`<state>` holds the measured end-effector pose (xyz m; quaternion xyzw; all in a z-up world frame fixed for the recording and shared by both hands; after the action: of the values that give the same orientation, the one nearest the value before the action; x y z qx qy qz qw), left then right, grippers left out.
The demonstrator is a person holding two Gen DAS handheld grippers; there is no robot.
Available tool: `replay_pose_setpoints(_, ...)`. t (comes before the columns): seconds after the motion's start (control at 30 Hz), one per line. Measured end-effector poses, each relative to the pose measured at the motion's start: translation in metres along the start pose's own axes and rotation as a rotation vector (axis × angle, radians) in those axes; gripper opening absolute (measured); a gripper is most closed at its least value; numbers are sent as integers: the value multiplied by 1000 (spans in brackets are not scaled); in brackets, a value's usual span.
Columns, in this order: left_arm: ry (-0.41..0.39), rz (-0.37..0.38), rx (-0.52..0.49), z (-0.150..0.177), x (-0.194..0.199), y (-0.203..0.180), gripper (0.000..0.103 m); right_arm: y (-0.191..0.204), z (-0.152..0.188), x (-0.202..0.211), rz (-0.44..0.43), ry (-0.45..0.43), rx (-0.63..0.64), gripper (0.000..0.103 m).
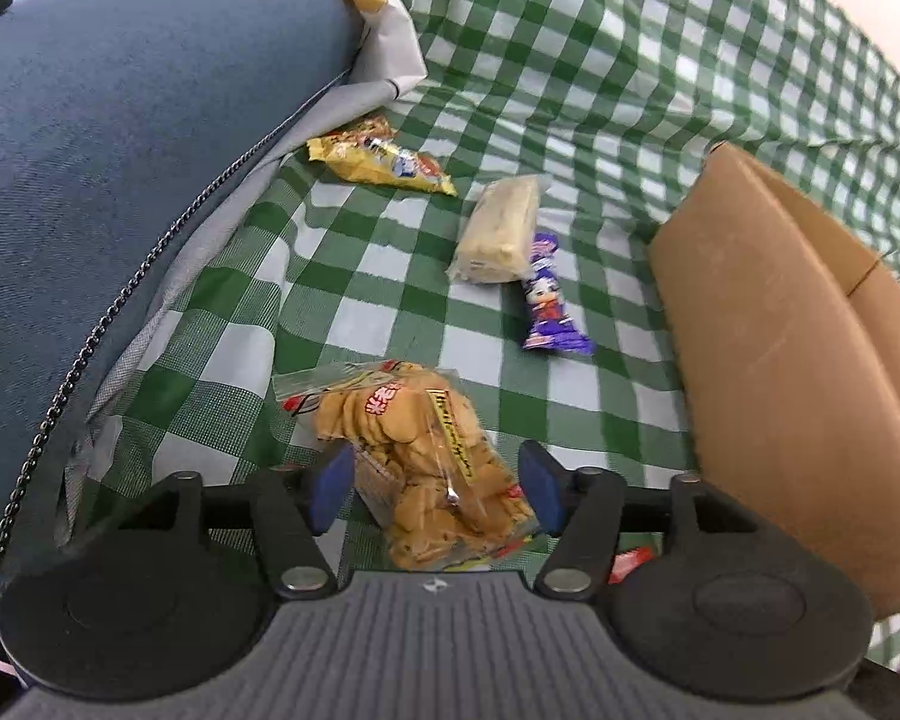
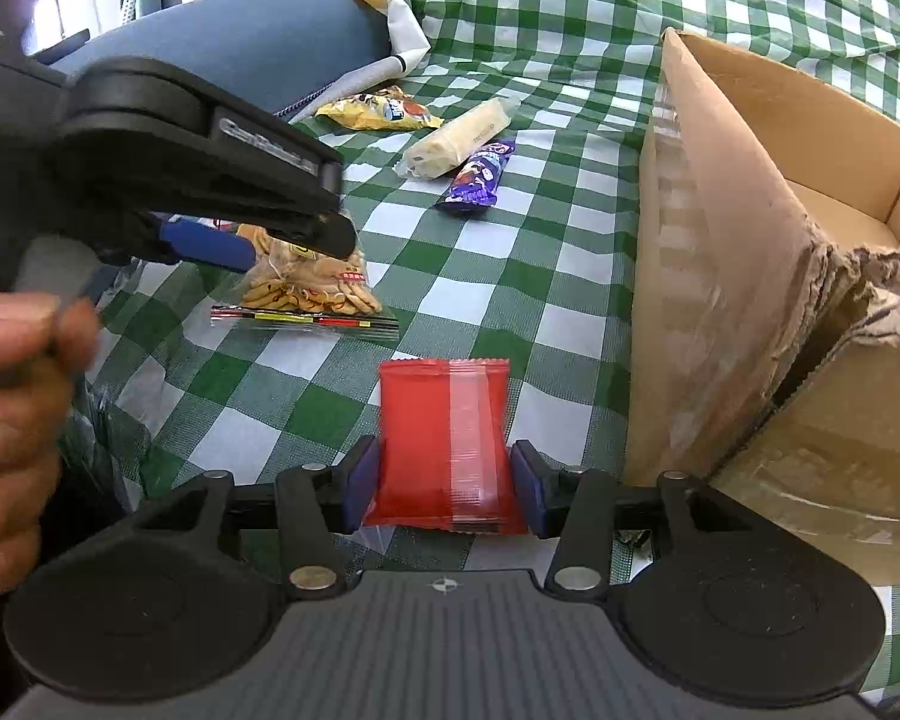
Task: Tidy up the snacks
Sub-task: 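Grasp the clear cookie bag with the left tool while the right tool holds the red packet, then carry the red packet and cookie bag up toward the box with both tools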
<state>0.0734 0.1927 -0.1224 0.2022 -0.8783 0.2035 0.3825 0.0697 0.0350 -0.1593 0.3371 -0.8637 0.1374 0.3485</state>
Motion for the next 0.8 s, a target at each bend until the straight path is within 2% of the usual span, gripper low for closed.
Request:
replay_pose_setpoints(0.07,6,-22,-14,-1,-7,-2,74,0,0,0,-2,-2,0,50)
replay_pose_setpoints(0.23,4,-65,-60,0,-20,-6,75,1,3,0,-2,-1,15,52)
replay_pose_setpoints(0.3,8,-78,-83,2,-22,-7,74,2,3,0,-2,-1,20,52)
replay_pose_setpoints(0.43,3,-71,-93,3,-19,-6,63,2,3,0,7,-5,33,51)
replay_pose_setpoints(0.57,-6,-70,-111,4,-16,-6,56,4,3,1,14,-12,48,48)
replay_pose_setpoints(0.8,-43,-26,-76,-1,2,-2,54,8,-3,15,41,-61,78,46)
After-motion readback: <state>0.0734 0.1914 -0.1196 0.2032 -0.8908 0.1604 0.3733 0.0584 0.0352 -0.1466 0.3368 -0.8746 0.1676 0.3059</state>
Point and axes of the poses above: each gripper's, at about its wrist camera, not at the fingertips, and x roughly against the way its jaws point, y to its left, z to its underside, the point moved 5 cm from there along -x, roughly the way its jaws point, and after that the axes turned 8 degrees about x, right-handed, at the moved point
